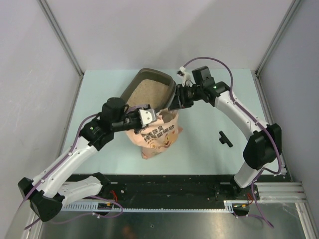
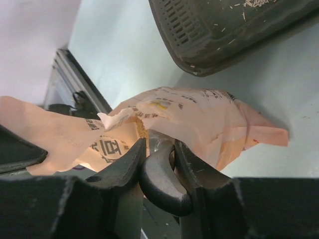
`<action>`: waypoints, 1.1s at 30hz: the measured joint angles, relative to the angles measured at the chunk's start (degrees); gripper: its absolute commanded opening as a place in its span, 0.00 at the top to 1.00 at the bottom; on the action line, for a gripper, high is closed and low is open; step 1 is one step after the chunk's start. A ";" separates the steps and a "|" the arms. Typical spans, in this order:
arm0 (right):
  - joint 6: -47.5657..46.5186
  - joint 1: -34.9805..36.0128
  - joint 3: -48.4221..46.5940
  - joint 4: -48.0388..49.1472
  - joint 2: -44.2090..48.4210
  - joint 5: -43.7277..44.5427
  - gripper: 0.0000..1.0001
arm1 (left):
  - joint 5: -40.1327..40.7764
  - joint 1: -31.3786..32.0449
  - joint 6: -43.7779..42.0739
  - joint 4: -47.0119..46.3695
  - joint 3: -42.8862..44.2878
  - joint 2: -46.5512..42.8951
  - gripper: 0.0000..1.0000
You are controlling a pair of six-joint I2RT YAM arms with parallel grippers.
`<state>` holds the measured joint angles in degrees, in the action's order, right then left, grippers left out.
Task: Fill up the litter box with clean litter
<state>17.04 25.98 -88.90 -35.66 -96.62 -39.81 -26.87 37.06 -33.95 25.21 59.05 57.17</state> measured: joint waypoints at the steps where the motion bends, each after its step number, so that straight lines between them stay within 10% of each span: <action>1: -1.11 1.03 -0.44 -0.48 0.33 2.14 1.00 | -0.24 0.20 0.26 0.17 0.33 0.42 1.00; 33: 20.09 -11.45 3.61 10.38 -3.19 -21.07 1.00 | 3.34 2.03 -0.13 -0.42 2.16 2.23 1.00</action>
<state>37.12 14.52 -85.30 -25.28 -99.81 -60.88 -23.53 39.09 -34.09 24.80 61.21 59.40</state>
